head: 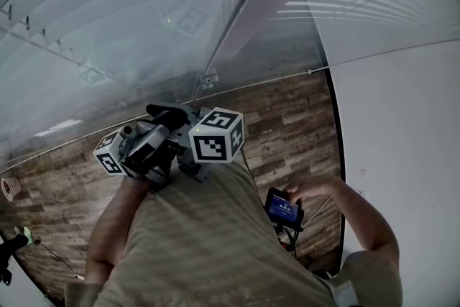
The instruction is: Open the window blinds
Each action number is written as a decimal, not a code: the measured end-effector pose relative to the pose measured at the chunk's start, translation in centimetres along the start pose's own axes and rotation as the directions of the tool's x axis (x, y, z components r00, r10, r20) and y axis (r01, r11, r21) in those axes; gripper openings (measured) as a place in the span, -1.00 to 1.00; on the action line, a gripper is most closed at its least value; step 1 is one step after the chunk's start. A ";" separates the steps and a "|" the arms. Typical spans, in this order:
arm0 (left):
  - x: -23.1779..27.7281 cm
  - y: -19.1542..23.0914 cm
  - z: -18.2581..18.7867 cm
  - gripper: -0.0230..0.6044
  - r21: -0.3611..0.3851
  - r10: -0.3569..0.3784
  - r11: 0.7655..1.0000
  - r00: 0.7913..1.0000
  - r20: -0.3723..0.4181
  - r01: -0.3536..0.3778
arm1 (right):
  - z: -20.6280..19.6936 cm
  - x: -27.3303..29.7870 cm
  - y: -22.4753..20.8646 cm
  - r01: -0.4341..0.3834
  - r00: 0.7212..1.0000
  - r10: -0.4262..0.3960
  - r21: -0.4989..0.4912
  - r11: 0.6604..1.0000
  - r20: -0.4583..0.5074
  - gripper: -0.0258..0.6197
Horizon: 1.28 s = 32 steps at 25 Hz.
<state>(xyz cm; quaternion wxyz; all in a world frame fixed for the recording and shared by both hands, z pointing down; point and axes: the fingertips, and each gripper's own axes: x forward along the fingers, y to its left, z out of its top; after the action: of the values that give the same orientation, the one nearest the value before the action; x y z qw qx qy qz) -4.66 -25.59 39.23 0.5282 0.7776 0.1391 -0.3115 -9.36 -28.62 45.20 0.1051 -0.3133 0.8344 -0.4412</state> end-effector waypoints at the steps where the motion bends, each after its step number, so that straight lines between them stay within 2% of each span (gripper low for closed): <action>1: 0.0 0.0 0.0 -0.56 -0.001 0.000 1.000 1.000 0.001 0.000 | 0.0 0.0 0.0 0.000 1.000 0.000 0.001 1.000 0.000 -0.33; 7: 1.3 -1.3 0.8 -0.56 0.001 0.004 1.000 1.000 0.011 -0.004 | 1.3 -0.1 1.5 -0.005 1.000 0.005 0.005 1.000 -0.012 -0.33; 17: -0.6 0.5 0.4 -0.56 -0.001 0.042 0.999 0.998 0.051 -0.042 | -0.7 0.5 -0.2 -0.027 0.998 0.029 0.041 0.999 -0.051 -0.33; 22: -2.6 1.9 0.1 -0.56 0.005 0.067 0.998 0.992 0.105 -0.068 | -2.7 1.2 -1.7 -0.045 0.993 0.051 0.067 0.997 -0.103 -0.33; 29: -2.6 3.0 0.2 -0.56 0.045 0.109 0.992 0.976 0.188 -0.119 | -3.1 0.9 -2.3 -0.103 0.974 0.120 0.097 0.990 -0.190 -0.33; 32: -1.9 3.2 -0.1 -0.56 0.082 0.131 0.985 0.970 0.206 -0.151 | -3.0 0.3 -2.0 -0.155 0.963 0.173 0.101 0.983 -0.207 -0.33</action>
<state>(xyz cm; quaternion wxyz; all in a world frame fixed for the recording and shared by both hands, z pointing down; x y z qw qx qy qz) -4.34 -26.54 42.83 0.5221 0.7750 0.0145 -0.3559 -10.09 -27.65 48.65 0.0635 -0.1887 0.8447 -0.4969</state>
